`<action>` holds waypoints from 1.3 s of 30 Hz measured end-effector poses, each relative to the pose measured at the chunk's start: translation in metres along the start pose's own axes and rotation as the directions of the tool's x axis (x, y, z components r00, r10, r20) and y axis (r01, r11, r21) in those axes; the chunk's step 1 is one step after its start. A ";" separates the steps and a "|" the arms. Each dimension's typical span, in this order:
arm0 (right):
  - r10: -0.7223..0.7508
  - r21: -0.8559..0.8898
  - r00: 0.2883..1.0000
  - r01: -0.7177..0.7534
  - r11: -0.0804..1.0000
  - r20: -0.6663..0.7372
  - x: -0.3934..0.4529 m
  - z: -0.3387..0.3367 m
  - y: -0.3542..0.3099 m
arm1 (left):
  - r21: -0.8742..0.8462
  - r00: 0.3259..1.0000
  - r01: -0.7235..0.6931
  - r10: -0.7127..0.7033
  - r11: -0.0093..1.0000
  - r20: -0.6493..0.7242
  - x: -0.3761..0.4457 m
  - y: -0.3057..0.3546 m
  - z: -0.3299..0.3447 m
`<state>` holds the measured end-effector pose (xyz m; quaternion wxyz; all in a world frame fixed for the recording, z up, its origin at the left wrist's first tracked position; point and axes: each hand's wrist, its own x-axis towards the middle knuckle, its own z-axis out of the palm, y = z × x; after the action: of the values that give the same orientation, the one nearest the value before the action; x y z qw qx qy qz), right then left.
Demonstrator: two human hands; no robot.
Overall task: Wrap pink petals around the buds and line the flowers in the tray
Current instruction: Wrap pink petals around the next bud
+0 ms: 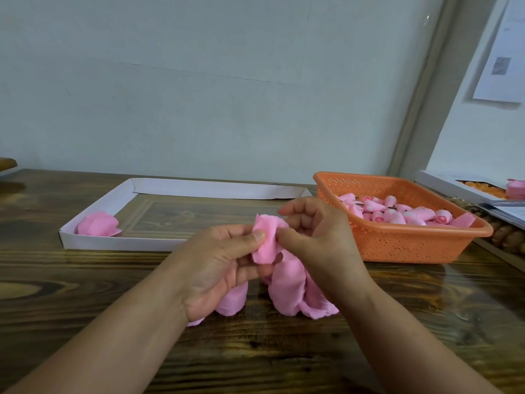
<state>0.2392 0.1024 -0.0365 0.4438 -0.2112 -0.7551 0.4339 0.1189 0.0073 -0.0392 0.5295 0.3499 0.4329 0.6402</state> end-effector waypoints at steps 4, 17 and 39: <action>-0.025 -0.009 0.999 0.025 1.000 0.024 -0.002 0.001 -0.005 | -0.010 0.999 -0.013 0.012 1.000 -0.048 0.002 0.000 0.002; -0.080 -0.114 0.996 0.075 0.991 -0.044 -0.016 0.023 -0.003 | -0.115 0.968 -0.119 0.089 0.986 -0.235 0.008 -0.008 0.005; -0.165 -0.050 0.982 0.161 0.986 -0.089 -0.022 0.030 -0.005 | -0.030 0.980 -0.110 0.113 0.993 0.161 0.008 -0.009 0.007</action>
<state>0.2252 0.0704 -0.0502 0.5077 -0.1782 -0.7575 0.3696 0.1272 0.0169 -0.0453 0.5298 0.4189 0.3614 0.6428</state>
